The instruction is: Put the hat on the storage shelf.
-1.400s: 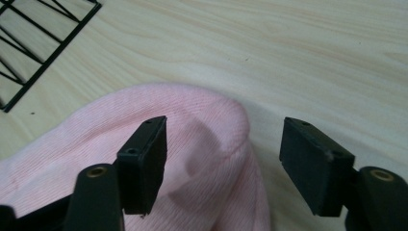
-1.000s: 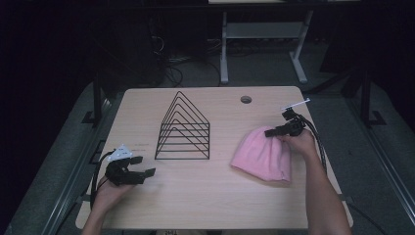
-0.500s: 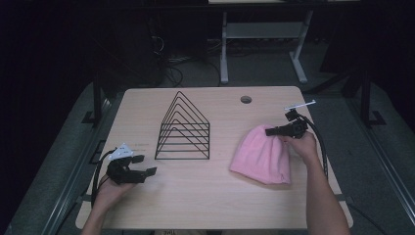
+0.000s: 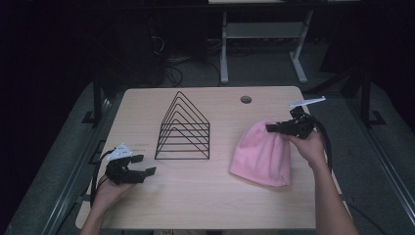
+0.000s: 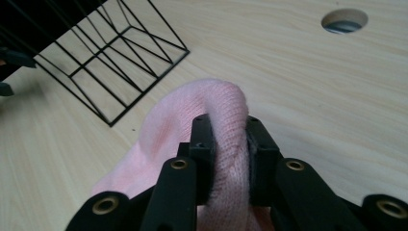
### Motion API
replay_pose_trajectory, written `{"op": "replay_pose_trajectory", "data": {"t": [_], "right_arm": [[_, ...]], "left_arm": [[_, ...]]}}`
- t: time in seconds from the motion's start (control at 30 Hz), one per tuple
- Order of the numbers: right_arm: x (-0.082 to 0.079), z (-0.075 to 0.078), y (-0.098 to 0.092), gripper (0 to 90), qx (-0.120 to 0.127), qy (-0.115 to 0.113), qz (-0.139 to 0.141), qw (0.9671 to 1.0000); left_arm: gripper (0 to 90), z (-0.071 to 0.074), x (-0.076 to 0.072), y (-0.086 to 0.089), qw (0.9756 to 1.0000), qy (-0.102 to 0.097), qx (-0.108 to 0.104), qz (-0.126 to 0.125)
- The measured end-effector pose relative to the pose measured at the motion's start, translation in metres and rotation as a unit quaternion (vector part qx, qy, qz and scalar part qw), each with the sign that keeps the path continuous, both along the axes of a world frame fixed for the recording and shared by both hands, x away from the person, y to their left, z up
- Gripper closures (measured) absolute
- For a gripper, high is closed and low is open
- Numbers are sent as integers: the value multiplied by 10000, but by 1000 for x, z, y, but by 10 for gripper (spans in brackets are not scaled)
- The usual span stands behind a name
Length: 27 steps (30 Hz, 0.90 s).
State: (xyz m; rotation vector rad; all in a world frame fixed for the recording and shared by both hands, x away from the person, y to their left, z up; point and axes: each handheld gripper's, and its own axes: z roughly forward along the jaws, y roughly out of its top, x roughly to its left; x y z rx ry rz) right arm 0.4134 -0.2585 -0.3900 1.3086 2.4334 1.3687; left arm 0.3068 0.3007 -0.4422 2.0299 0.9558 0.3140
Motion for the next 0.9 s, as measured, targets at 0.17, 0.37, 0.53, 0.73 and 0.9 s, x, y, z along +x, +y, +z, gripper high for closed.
{"op": "replay_pose_trajectory", "data": {"t": [0.17,0.37,0.53,0.73,0.9], "right_arm": [[-11,16,7,771,-30,-219,160,9996],[-24,34,12,773,-53,-436,247,9987],[-32,50,13,773,-65,-615,294,9977],[-38,65,13,773,-43,-786,299,9964],[-40,74,17,773,-13,-888,334,9955]], "left_arm": [[223,0,0,1,10000,5,-15,-8],[223,0,-1,3,10000,25,-6,-10],[224,0,-1,3,10000,27,-13,-11],[223,0,-1,3,10000,14,-3,-36],[223,0,-1,3,10000,22,-28,-27]]}}
